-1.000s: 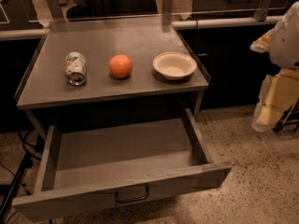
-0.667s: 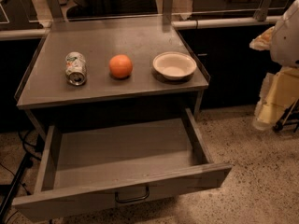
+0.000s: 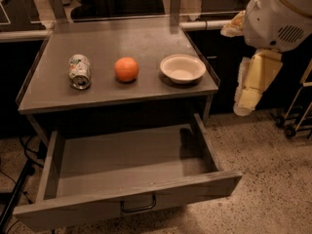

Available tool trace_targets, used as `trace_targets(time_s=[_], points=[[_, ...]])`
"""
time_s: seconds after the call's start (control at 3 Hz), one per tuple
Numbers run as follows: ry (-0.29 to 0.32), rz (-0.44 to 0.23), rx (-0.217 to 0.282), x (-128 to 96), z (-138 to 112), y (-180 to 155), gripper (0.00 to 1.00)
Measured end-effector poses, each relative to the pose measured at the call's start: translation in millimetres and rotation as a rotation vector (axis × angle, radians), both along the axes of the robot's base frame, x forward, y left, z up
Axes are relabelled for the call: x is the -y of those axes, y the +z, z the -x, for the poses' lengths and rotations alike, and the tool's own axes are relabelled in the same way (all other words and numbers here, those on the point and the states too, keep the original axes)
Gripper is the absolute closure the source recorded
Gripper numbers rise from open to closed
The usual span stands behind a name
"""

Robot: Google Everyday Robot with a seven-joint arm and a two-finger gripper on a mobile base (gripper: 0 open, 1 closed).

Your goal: Place orange into top drawer

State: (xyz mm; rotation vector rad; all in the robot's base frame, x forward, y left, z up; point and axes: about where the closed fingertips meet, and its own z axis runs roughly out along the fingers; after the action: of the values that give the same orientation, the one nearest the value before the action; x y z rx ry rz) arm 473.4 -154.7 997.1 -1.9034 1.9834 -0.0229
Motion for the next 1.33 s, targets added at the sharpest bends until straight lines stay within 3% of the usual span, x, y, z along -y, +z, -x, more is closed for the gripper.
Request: trace_targets(time_s=[0.33, 1.0, 1.33], points=[[0.110, -0.037, 0.007, -42.2, -5.2, 12.2, 0.00], [0.107, -0.017, -0.009, -48.7, -8.0, 3.8, 0.00], [0.113, -0.044, -0.015, -68.8, -36.9, -11.7, 0.00]])
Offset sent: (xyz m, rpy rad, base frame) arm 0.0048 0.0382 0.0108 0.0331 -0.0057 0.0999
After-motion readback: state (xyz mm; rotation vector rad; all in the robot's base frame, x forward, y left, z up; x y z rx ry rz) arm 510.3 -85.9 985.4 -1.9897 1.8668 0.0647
